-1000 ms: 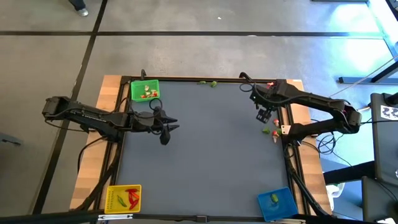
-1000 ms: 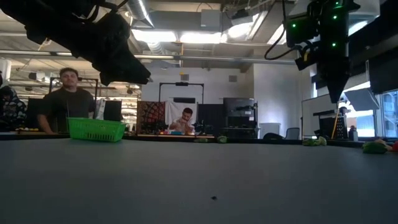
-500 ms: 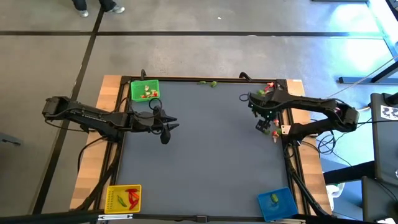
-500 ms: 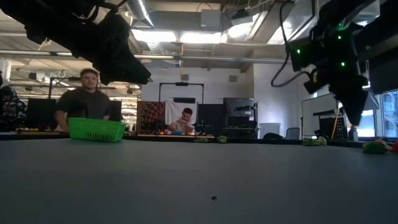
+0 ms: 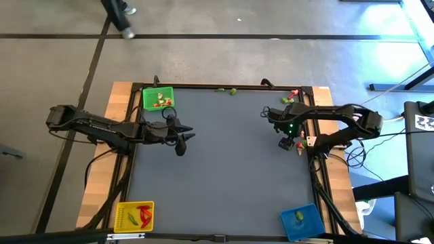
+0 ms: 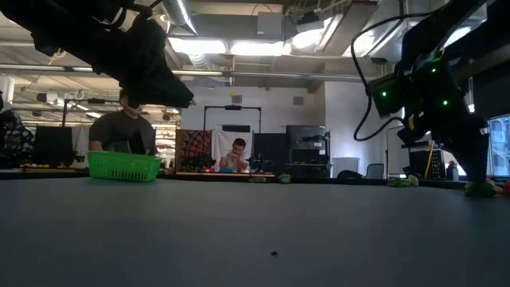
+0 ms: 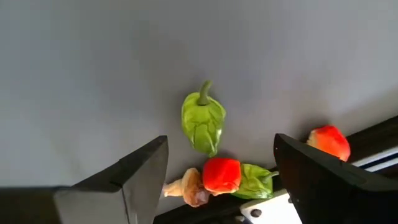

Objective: Sort produce into baskets
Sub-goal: Put the green chili pepper into the blue bin

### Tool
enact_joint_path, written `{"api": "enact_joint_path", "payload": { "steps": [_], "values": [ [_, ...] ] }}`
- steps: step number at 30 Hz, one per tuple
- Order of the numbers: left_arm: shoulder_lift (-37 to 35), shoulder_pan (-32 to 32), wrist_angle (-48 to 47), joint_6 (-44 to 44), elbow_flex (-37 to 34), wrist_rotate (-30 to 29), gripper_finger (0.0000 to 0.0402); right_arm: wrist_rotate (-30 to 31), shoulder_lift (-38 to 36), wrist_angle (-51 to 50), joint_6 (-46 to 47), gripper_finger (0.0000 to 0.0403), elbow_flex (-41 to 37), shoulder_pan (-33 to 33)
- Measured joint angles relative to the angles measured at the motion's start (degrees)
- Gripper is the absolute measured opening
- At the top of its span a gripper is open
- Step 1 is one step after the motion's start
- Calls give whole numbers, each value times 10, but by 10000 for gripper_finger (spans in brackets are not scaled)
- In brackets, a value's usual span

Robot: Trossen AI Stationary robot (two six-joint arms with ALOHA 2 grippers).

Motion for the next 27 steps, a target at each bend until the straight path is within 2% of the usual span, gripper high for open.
{"api": "enact_joint_path", "payload": {
  "steps": [5,13,17,23,27],
  "values": [
    [0,0,0,-1,0,-2,141,5,34,5,10,264,0,0],
    [0,0,0,4,0,-2,141,-18,70,24,8,140,0,0],
    [0,0,0,3,0,-2,141,-27,85,36,7,94,1,0],
    [0,0,0,3,0,-2,141,-30,78,35,-1,45,0,0],
    [0,0,0,3,0,-2,141,-31,52,21,-1,36,17,0]
  ]
}}
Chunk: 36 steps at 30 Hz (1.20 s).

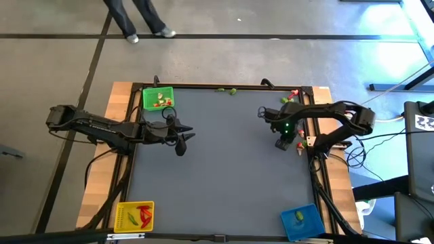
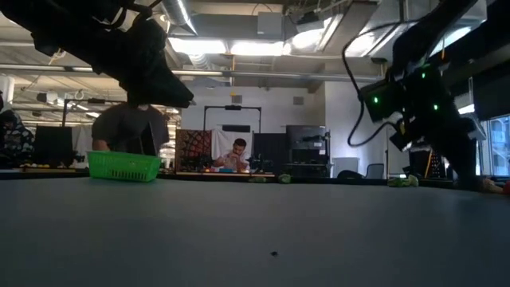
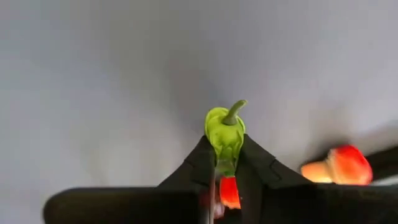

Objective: Sort produce into baskets
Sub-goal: Put the green chili pepper into the blue bin

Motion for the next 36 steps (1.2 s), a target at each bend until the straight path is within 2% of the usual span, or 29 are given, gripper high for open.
{"api": "enact_joint_path", "payload": {
  "steps": [5,10,25,36],
  "values": [
    [0,0,0,0,0,0,141,-3,-46,-28,9,46,34,14],
    [0,0,0,0,0,0,141,-23,-84,-48,46,48,71,71],
    [0,0,-1,0,0,0,141,-87,-112,-56,248,48,97,350],
    [0,0,-1,0,0,0,141,-89,-112,-54,429,49,141,553]
  ]
}}
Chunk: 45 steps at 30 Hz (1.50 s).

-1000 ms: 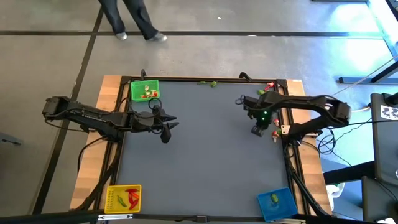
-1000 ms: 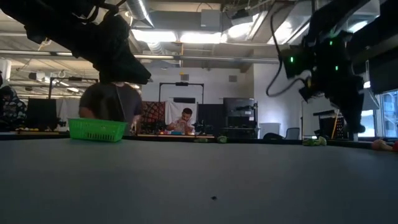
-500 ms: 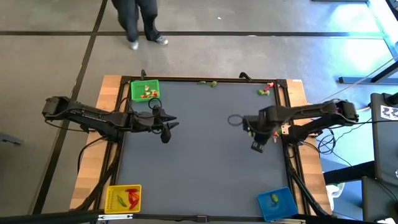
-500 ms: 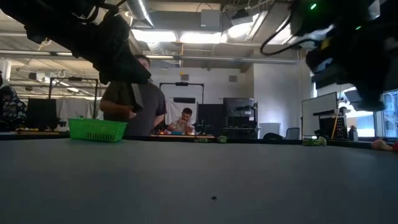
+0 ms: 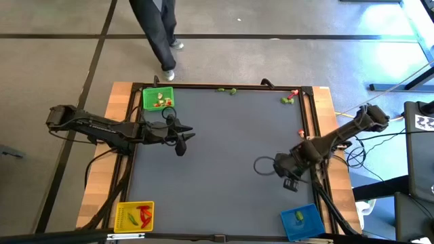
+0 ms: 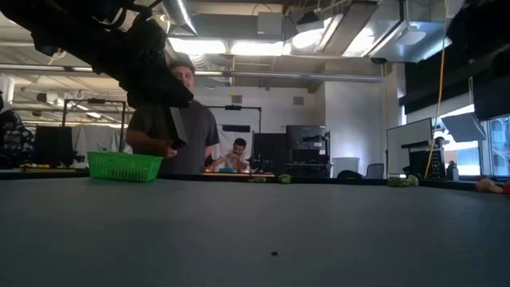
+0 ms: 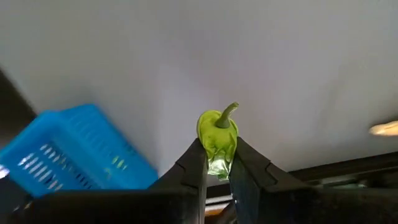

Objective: Sort produce into baskets
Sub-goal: Put the green chili pepper into the blue bin

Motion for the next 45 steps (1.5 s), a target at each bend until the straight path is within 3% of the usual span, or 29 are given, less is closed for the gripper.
{"api": "enact_joint_path", "payload": {
  "steps": [8,18,28,31,34,38,45],
  "values": [
    [0,0,0,0,0,0,141,0,2,85,122,49,9,135],
    [0,-1,-6,0,0,0,141,-3,10,155,247,49,9,258],
    [0,0,-5,9,0,0,141,-5,74,224,279,49,9,316],
    [0,0,-4,15,0,0,141,-30,97,223,279,53,9,317],
    [0,0,-4,15,0,0,141,-68,116,224,281,81,9,317],
    [0,0,-4,15,0,0,141,-78,120,223,280,147,9,315],
    [0,0,-4,17,0,0,141,-76,83,210,222,244,9,238]
  ]
}}
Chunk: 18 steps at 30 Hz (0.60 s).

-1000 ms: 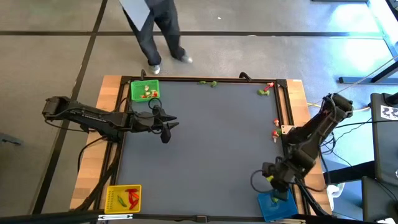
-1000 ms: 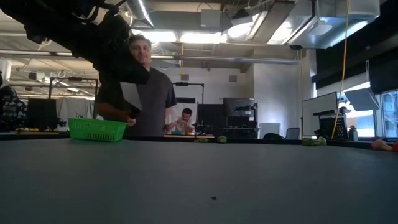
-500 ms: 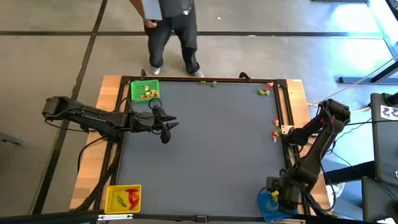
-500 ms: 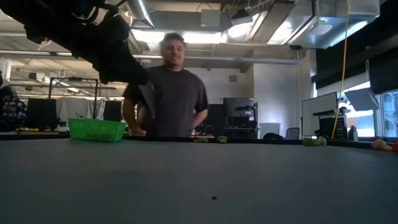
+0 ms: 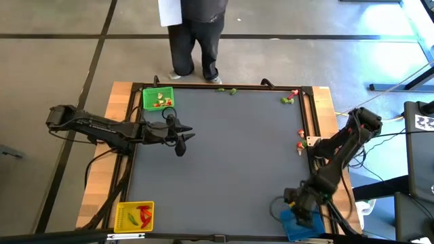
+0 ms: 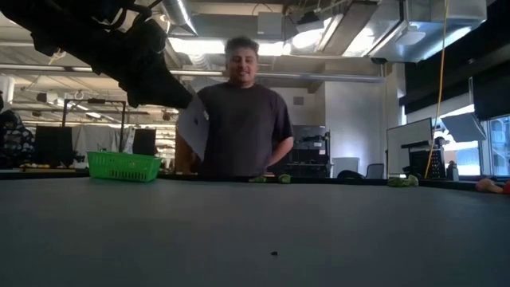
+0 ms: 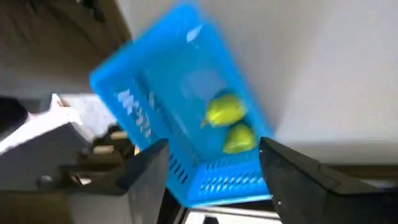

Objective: Sort produce into baskets
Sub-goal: Put the green chili pepper into the blue bin

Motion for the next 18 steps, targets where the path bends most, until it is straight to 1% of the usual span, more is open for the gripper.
{"api": "enact_joint_path", "payload": {
  "steps": [4,9,12,15,18],
  "values": [
    [0,0,0,2,0,0,141,21,-37,-40,-59,263,0,-75],
    [0,0,3,-1,0,0,141,94,-78,-106,-155,266,0,-180],
    [0,0,3,1,0,0,141,135,-89,-142,-200,266,0,-256],
    [0,0,3,8,0,0,141,151,-89,-179,-251,266,0,-347],
    [0,1,3,12,0,0,142,185,-87,-196,-315,266,0,-441]
  ]
}}
